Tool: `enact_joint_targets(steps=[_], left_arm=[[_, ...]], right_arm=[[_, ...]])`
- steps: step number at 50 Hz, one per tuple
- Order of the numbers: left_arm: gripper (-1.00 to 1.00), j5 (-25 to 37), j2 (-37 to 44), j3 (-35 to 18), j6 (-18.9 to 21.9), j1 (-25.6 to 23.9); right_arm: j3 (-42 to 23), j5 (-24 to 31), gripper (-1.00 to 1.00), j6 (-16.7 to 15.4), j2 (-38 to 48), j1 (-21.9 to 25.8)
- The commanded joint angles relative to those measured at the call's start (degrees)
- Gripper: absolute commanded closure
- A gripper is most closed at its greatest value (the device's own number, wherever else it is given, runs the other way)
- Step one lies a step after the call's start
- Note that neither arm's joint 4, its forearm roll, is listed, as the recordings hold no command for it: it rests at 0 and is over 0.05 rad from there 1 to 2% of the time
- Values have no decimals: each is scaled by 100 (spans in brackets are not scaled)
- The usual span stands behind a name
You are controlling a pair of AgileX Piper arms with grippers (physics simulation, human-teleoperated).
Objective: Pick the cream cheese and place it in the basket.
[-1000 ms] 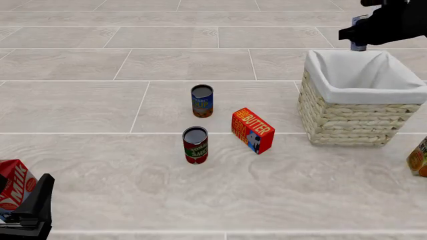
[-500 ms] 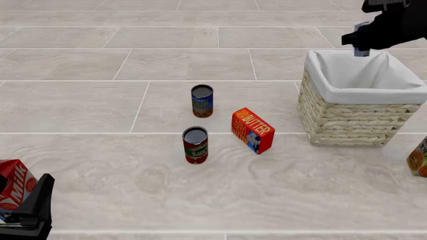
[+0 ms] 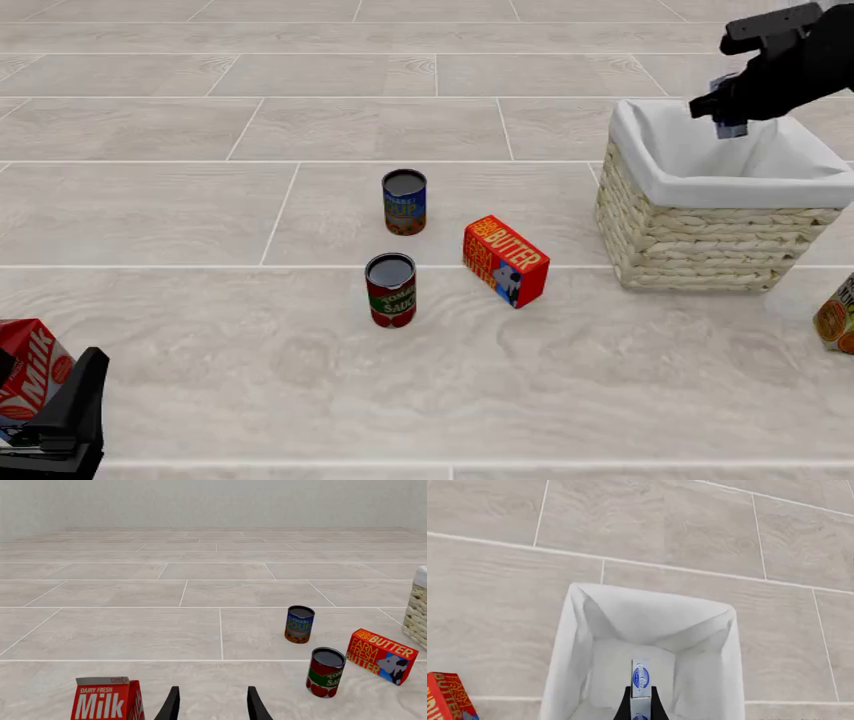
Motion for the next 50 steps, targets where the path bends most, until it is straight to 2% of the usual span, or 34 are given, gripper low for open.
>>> enact_joint_targets(steps=[1,11,13,15,20,34,40,44,50], left_arm=[[-100,0,0,0,0,0],[-100,0,0,0,0,0],[-100,0,0,0,0,0],[-100,0,0,0,0,0],[-100,0,0,0,0,0],[-100,0,0,0,0,0],[-100,0,0,0,0,0],[-100,0,0,0,0,0],[-100,0,0,0,0,0]], right_arm=[[-26,79,100,-244,61,-110],[24,136,100,-693,141,-268],[-28,215,100,-686,170,-264],[-18,300,100,-856,213,-282],[-90,394,100,-981,291,-338],[-314,590,100,-1075,418,-355],[-285,568,100,-1146,427,-348],[-329,596,100,-1062,423,-325],[-244,537,100,-1173,387,-344]])
